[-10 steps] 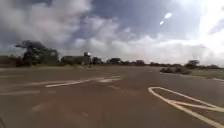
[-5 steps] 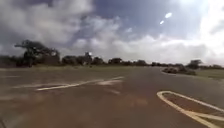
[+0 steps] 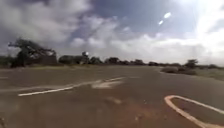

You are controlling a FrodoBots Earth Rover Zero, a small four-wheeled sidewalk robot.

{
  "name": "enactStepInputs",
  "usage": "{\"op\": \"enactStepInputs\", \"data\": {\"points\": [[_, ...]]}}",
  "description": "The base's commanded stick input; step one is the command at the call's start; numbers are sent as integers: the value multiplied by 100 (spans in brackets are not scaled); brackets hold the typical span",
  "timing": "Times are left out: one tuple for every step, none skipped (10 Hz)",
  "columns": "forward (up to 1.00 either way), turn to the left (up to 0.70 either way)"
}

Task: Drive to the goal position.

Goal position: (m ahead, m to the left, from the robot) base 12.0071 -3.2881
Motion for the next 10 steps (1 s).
{"op": "enactStepInputs", "data": {"points": [[100,0],[100,0],[100,0],[100,0],[100,0],[100,0],[100,0],[100,0],[100,0],[100,0]]}}
